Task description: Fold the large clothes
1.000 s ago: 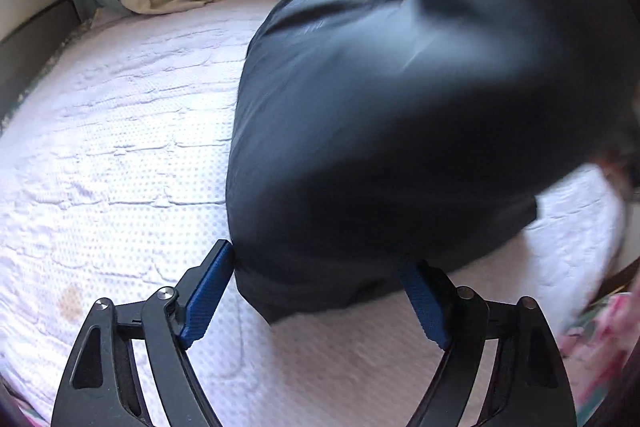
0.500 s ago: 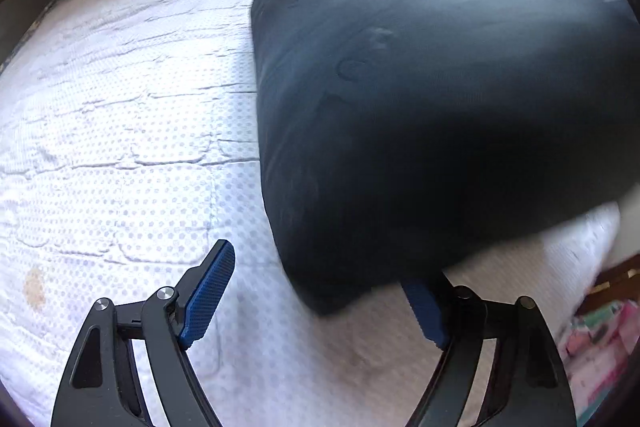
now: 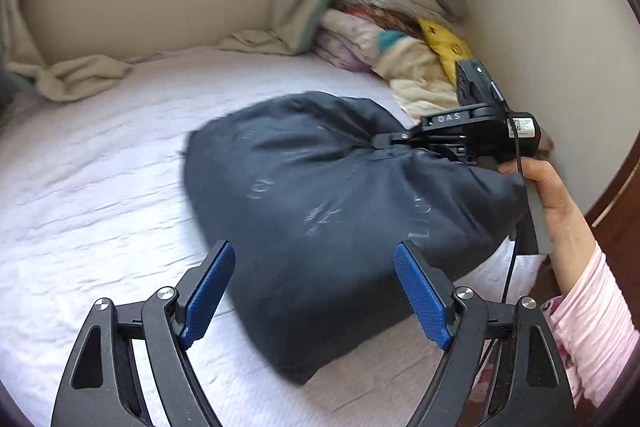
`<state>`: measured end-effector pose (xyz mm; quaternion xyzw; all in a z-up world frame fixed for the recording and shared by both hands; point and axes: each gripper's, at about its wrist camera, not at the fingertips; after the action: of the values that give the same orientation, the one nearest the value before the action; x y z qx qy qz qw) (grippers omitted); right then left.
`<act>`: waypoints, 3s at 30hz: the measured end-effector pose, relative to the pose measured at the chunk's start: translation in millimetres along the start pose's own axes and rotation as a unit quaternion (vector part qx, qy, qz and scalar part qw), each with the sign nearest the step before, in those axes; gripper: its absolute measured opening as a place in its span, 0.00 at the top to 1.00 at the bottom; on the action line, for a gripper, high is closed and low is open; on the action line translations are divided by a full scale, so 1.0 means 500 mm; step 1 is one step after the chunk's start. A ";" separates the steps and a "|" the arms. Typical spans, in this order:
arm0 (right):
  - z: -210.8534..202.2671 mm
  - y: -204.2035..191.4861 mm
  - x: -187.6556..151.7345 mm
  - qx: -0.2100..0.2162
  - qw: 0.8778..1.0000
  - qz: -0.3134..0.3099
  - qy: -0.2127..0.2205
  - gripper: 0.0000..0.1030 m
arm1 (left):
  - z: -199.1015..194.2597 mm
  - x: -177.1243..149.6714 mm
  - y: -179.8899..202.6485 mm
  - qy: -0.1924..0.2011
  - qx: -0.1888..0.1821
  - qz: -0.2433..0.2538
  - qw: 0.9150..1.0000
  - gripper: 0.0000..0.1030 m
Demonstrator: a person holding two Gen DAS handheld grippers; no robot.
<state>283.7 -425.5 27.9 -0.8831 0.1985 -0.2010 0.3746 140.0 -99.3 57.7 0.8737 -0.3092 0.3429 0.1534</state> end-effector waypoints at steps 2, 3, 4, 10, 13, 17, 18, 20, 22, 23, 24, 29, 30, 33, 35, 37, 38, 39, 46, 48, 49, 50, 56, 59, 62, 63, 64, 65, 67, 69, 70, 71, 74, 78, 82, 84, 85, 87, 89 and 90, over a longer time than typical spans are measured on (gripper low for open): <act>0.000 0.006 0.002 -0.011 1.000 -0.002 0.003 0.86 | 0.028 0.008 0.013 -0.008 -0.001 0.019 1.000 0.17; 0.000 0.008 0.002 -0.023 1.000 -0.004 0.005 0.86 | 0.044 0.007 0.024 -0.012 -0.003 0.032 0.999 0.18; 0.001 0.013 0.003 -0.031 0.999 -0.007 0.009 0.86 | 0.058 0.006 0.036 -0.016 -0.008 0.042 0.999 0.19; 0.018 0.049 0.003 -0.101 0.995 0.002 0.014 0.68 | 0.141 -0.017 0.091 -0.041 0.002 0.085 0.996 0.17; -0.014 0.037 -0.003 -0.151 0.987 0.005 0.047 0.34 | 0.155 -0.028 0.098 -0.051 0.013 0.093 0.994 0.15; -0.109 -0.067 -0.041 -0.223 0.959 -0.075 0.155 0.38 | 0.166 -0.027 0.103 -0.053 0.019 0.089 0.994 0.14; -0.122 -0.095 -0.055 -0.229 0.953 -0.101 0.172 0.42 | 0.168 -0.028 0.104 -0.053 0.021 0.088 0.995 0.14; -0.143 -0.156 -0.095 -0.192 0.952 -0.152 0.183 0.48 | 0.178 -0.029 0.111 -0.052 0.026 0.089 0.994 0.13; -0.129 -0.194 -0.121 -0.156 0.956 -0.184 0.166 0.51 | 0.181 -0.032 0.118 -0.050 0.032 0.093 0.994 0.12; -0.105 -0.209 -0.128 -0.153 0.956 -0.199 0.150 0.54 | 0.183 -0.033 0.120 -0.050 0.033 0.094 0.994 0.12; -0.075 -0.217 -0.131 -0.168 0.954 -0.210 0.131 0.60 | 0.183 -0.035 0.121 -0.050 0.033 0.094 0.994 0.12; 0.065 -0.193 -0.098 -0.235 0.953 -0.182 0.057 0.77 | 0.189 -0.039 0.122 -0.055 0.032 0.097 0.993 0.12; 0.081 -0.187 -0.089 -0.246 0.951 -0.182 0.051 0.78 | 0.193 -0.038 0.120 -0.054 0.031 0.099 0.993 0.12; 0.111 -0.154 -0.074 -0.263 0.952 -0.155 0.034 0.80 | 0.200 -0.039 0.122 -0.056 0.028 0.105 0.992 0.12; 0.133 -0.125 -0.075 -0.282 0.947 -0.151 0.023 0.80 | 0.208 -0.040 0.127 -0.057 0.026 0.110 0.992 0.11; 0.152 -0.114 -0.079 -0.296 0.941 -0.163 0.024 0.80 | 0.212 -0.040 0.133 -0.057 0.027 0.112 0.992 0.11; 0.163 -0.111 -0.082 -0.308 0.935 -0.174 0.024 0.80 | 0.215 -0.039 0.136 -0.057 0.027 0.113 0.992 0.11; 0.176 -0.110 -0.085 -0.316 0.931 -0.181 0.023 0.80 | 0.218 -0.039 0.136 -0.057 0.029 0.114 0.991 0.10; 0.141 -0.105 -0.073 -0.272 0.952 -0.134 0.046 0.80 | 0.223 -0.037 0.133 -0.056 0.031 0.110 0.992 0.07; 0.102 -0.129 -0.076 -0.263 0.955 -0.119 0.068 0.74 | 0.223 -0.041 0.135 -0.057 0.032 0.110 0.992 0.06; 0.077 -0.142 -0.079 -0.260 0.955 -0.118 0.083 0.70 | 0.223 -0.040 0.135 -0.057 0.032 0.109 0.992 0.06; 0.051 -0.159 -0.090 -0.254 0.955 -0.121 0.093 0.56 | 0.225 -0.039 0.132 -0.058 0.032 0.109 0.992 0.06; -0.028 -0.220 -0.157 -0.214 0.960 -0.176 0.043 0.29 | 0.223 -0.036 0.131 -0.061 0.035 0.107 0.992 0.05; -0.034 -0.209 -0.167 -0.228 0.957 -0.180 0.023 0.28 | 0.226 -0.032 0.130 -0.063 0.035 0.106 0.992 0.05; -0.016 -0.178 -0.176 -0.232 0.958 -0.165 -0.017 0.28 | 0.229 -0.031 0.129 -0.064 0.034 0.104 0.992 0.05; -0.013 -0.170 -0.184 -0.236 0.958 -0.164 -0.022 0.28 | 0.229 -0.032 0.130 -0.065 0.035 0.105 0.992 0.05; -0.006 -0.164 -0.185 -0.239 0.957 -0.163 -0.027 0.28 | 0.228 -0.031 0.130 -0.065 0.035 0.105 0.992 0.05; 0.001 -0.159 -0.185 -0.242 0.956 -0.163 -0.031 0.28 | 0.228 -0.030 0.131 -0.065 0.036 0.105 0.992 0.05; 0.017 -0.144 -0.180 -0.264 0.951 -0.160 -0.036 0.27 | 0.228 -0.030 0.133 -0.066 0.036 0.108 0.991 0.05; 0.038 -0.119 -0.175 -0.290 0.943 -0.158 -0.040 0.21 | 0.228 -0.031 0.137 -0.067 0.037 0.112 0.991 0.05; 0.048 -0.111 -0.173 -0.292 0.943 -0.153 -0.044 0.21 | 0.227 -0.031 0.139 -0.067 0.037 0.111 0.991 0.05; 0.058 -0.101 -0.172 -0.292 0.944 -0.147 -0.050 0.20 | 0.226 -0.031 0.139 -0.066 0.036 0.110 0.991 0.05; 0.090 -0.073 -0.168 -0.292 0.945 -0.132 -0.066 0.18 | 0.216 -0.024 0.127 -0.067 0.022 0.094 0.993 0.06; 0.122 -0.026 -0.154 -0.265 0.955 -0.097 -0.087 0.16 | 0.177 0.004 0.072 -0.075 -0.020 0.028 0.997 0.06; 0.130 0.021 -0.136 -0.224 0.968 -0.059 -0.101 0.10 | 0.108 0.036 -0.044 -0.060 -0.043 -0.047 0.996 0.06; 0.129 0.024 -0.135 -0.217 0.970 -0.054 -0.099 0.10 | 0.088 0.037 -0.119 -0.063 -0.069 -0.093 0.991 0.04; 0.128 0.025 -0.134 -0.215 0.970 -0.052 -0.097 0.09 | 0.087 0.028 -0.152 -0.068 -0.079 -0.116 0.988 0.04; 0.126 0.029 -0.130 -0.205 0.973 -0.044 -0.093 0.09 | 0.101 0.003 -0.197 -0.083 -0.092 -0.150 0.981 0.03; 0.121 0.039 -0.128 -0.193 0.976 -0.038 -0.091 0.09 | 0.127 -0.028 -0.222 -0.102 -0.109 -0.184 0.972 0.03; 0.119 0.041 -0.127 -0.188 0.977 -0.036 -0.090 0.09 | 0.145 -0.043 -0.230 -0.109 -0.125 -0.207 0.964 0.03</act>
<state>256.4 -372.5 -38.5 -0.9588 0.1663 -0.0927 0.2106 238.4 -37.3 -15.4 0.9245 -0.1770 0.1653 0.2945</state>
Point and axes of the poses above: each gripper's, at about its wrist camera, not at the fingertips, and z roughly the way its jaws point, y to its right, x to its top, and after that the axes turned 7 degrees about z, right-handed
